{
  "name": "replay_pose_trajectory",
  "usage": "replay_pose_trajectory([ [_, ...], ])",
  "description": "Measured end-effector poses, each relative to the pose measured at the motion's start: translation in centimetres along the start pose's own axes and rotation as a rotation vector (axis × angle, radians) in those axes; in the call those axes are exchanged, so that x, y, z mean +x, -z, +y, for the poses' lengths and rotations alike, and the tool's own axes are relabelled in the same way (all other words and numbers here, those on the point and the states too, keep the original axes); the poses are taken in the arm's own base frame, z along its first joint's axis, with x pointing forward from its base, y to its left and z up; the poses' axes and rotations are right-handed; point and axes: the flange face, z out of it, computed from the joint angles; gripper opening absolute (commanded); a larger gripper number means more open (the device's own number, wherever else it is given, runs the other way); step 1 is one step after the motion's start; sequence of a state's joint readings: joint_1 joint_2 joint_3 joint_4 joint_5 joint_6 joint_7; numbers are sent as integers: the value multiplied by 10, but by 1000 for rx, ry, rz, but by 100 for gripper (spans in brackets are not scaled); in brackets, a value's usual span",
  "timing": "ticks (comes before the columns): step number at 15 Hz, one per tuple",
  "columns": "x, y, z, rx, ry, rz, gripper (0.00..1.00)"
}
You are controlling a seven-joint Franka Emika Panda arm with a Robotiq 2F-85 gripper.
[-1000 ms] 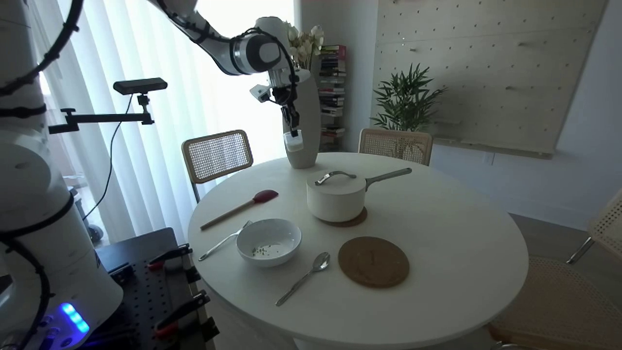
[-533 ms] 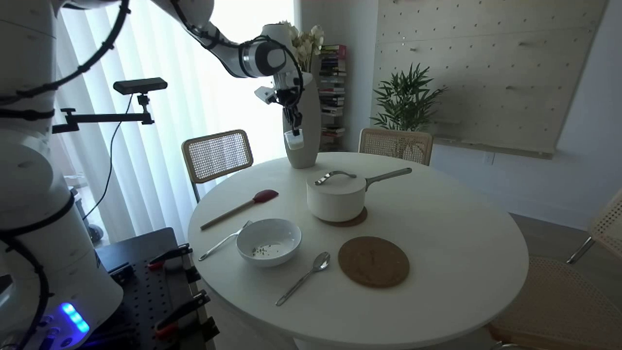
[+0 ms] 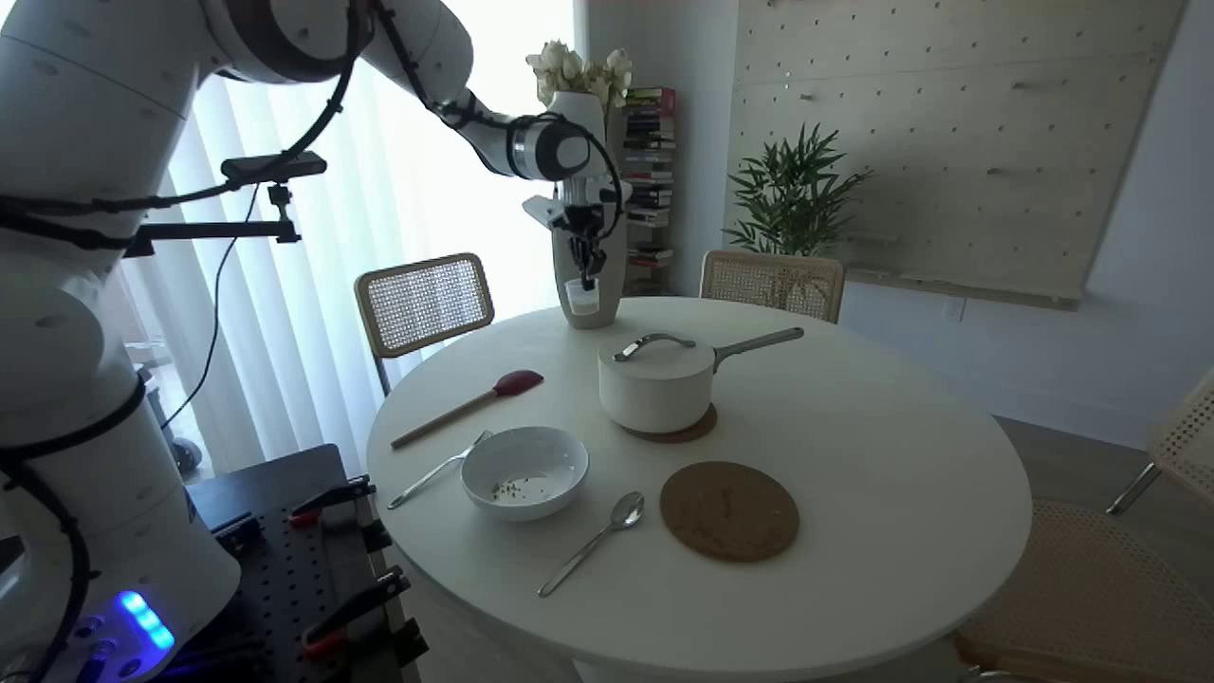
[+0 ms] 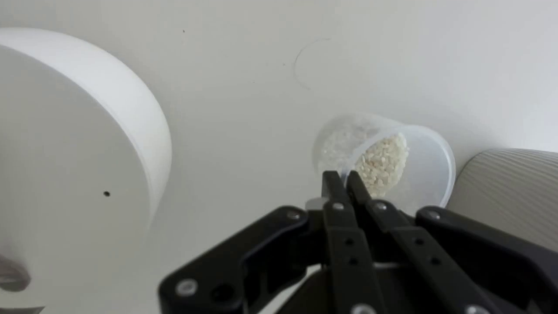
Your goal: Take the clear cup and place it at the left side of the white pot
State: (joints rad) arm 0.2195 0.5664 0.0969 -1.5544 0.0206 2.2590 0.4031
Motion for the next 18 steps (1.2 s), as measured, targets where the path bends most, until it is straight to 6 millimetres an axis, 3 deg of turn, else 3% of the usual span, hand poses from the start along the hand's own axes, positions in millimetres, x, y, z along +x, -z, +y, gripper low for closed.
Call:
replay_pose_trajectory([
  [6,11,-33,-8,3,9,-48,1],
  [12,1,-60,-16,26,13,-84,1],
  [18,-6,-78,-12,34,5,-70,1],
])
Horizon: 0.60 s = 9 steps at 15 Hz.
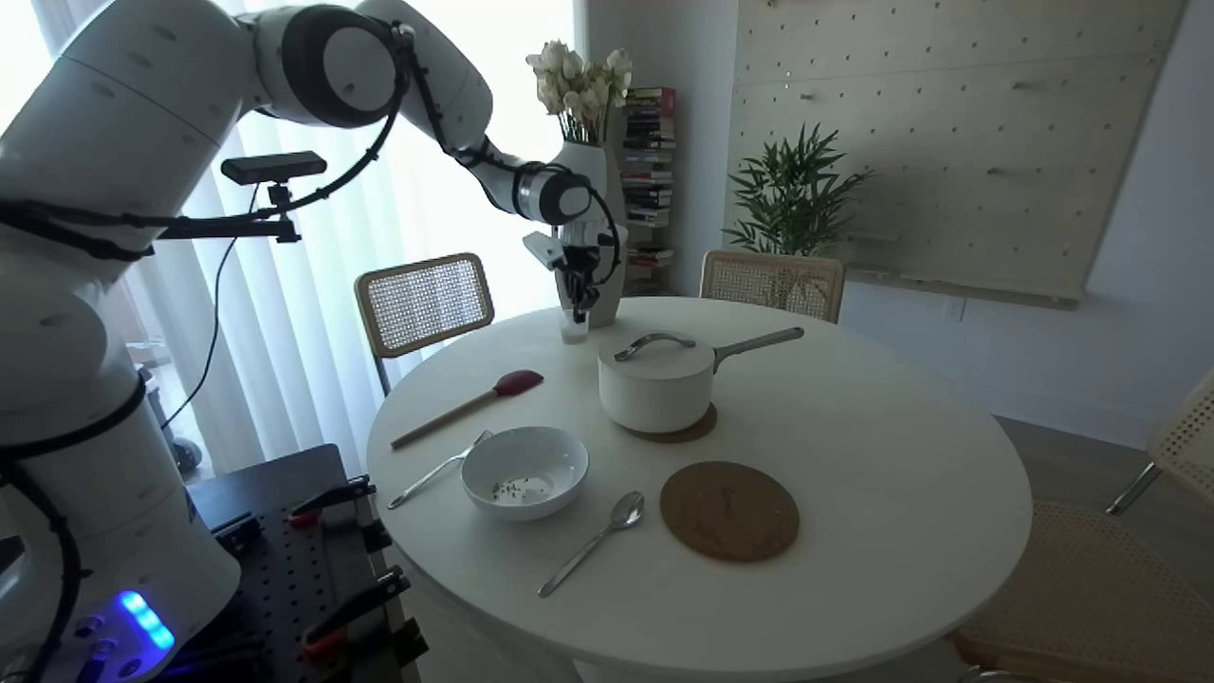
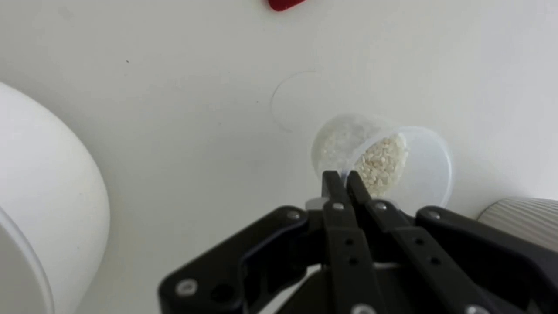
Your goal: Take the clear cup and place it at the left side of the white pot
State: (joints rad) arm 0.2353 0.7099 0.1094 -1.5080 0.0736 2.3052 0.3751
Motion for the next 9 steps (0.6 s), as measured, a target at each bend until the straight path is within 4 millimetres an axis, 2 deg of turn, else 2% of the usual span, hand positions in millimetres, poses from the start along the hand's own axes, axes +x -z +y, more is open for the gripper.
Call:
replay_pose_trajectory([
  [9,-15,-27,12,-16,-7,-26,1],
])
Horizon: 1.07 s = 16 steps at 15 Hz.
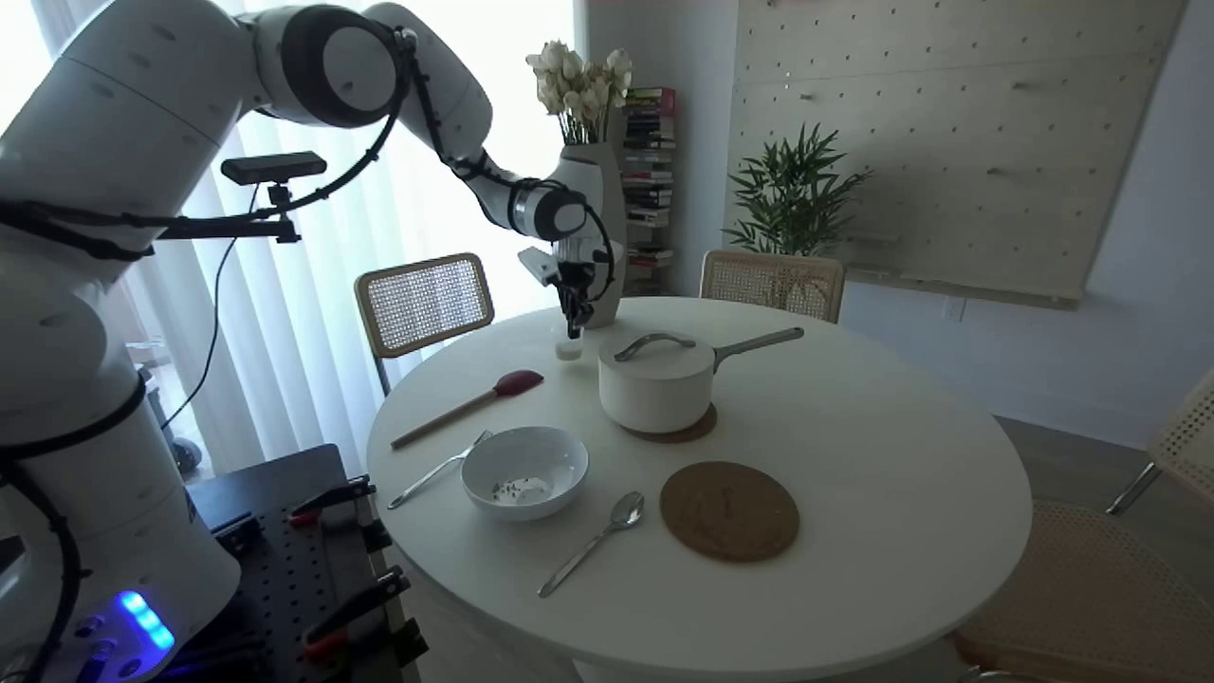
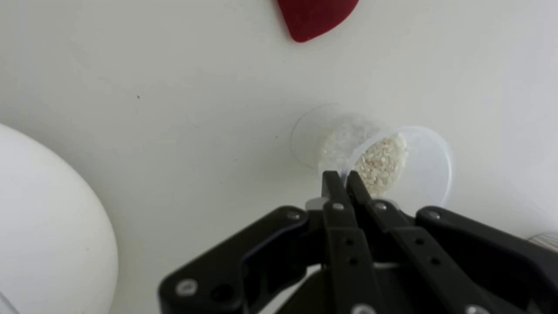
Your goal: Take the clear cup and place it at the left side of the white pot
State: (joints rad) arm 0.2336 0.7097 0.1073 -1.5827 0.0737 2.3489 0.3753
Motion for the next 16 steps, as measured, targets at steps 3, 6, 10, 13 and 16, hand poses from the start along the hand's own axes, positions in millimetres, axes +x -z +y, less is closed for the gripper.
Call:
replay_pose_trajectory([
  [3,-2,-6,7,-5,-10,-9,1],
  [6,-3,-11,13,-8,-18,-10,1],
  [10,-3,-15,20,-13,-26,1,31],
  [13,-4,-16,22,-15,-28,2,53],
  [16,-4,-16,21,-15,-26,2,75],
])
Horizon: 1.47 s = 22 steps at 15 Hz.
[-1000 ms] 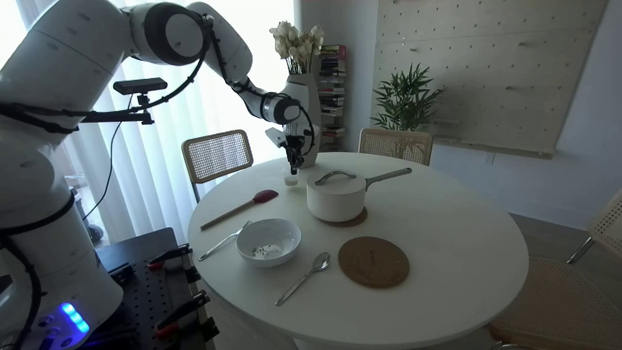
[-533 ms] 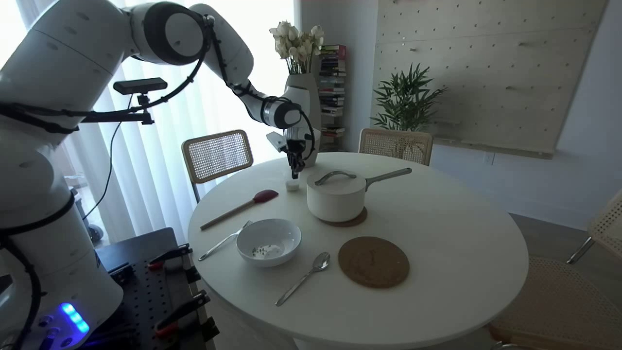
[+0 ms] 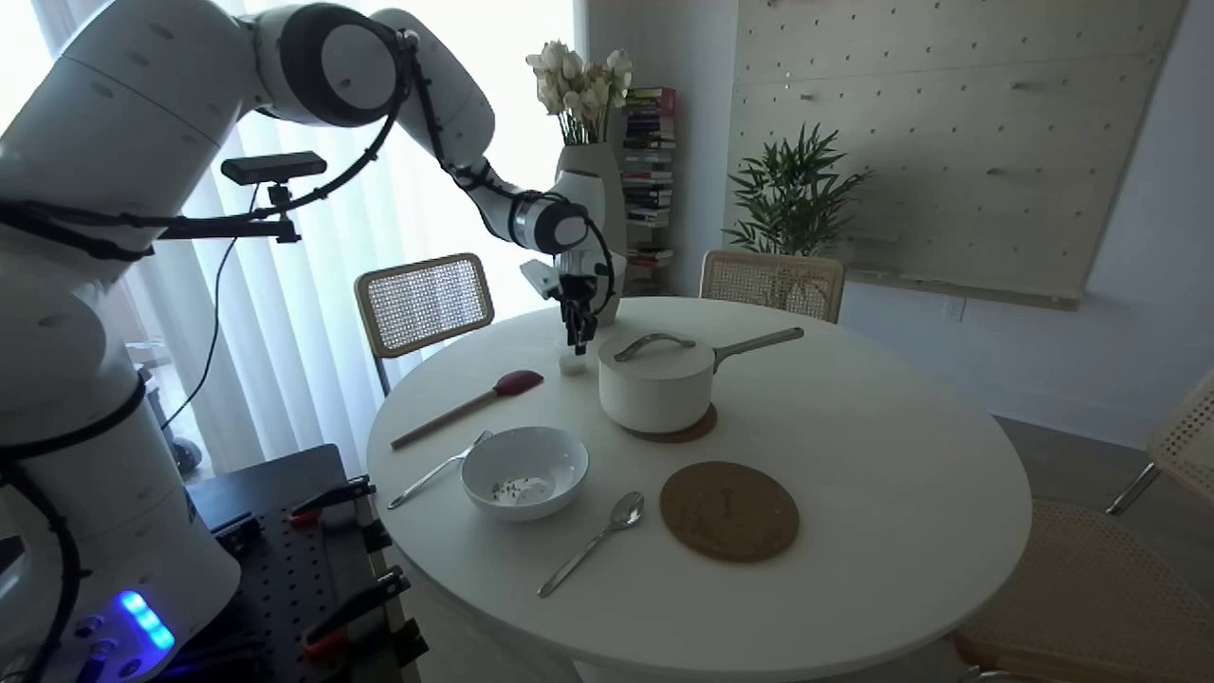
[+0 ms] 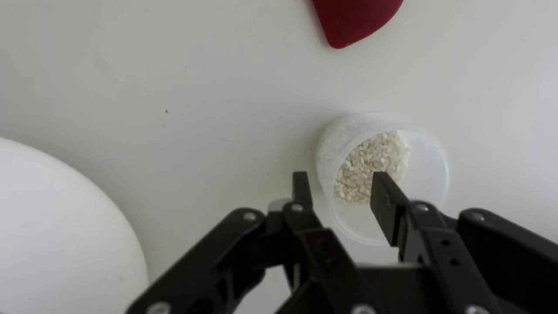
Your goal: Take the clear cup and place it at the left side of the white pot
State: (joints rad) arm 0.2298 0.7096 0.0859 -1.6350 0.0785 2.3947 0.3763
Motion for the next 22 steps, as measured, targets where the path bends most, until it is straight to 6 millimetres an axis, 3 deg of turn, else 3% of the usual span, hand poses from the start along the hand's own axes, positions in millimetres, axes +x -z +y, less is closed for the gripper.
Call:
replay_pose_trajectory([
  [3,-1,2,-3,1,3,3,97],
  [4,-1,5,-4,1,5,7,100],
  [9,-1,38,-6,-18,-8,57,100],
  [12,-11,66,-4,-40,-30,90,100],
  [17,-53,110,10,-71,-124,203,100],
  [22,-112,134,32,-111,-200,253,100],
])
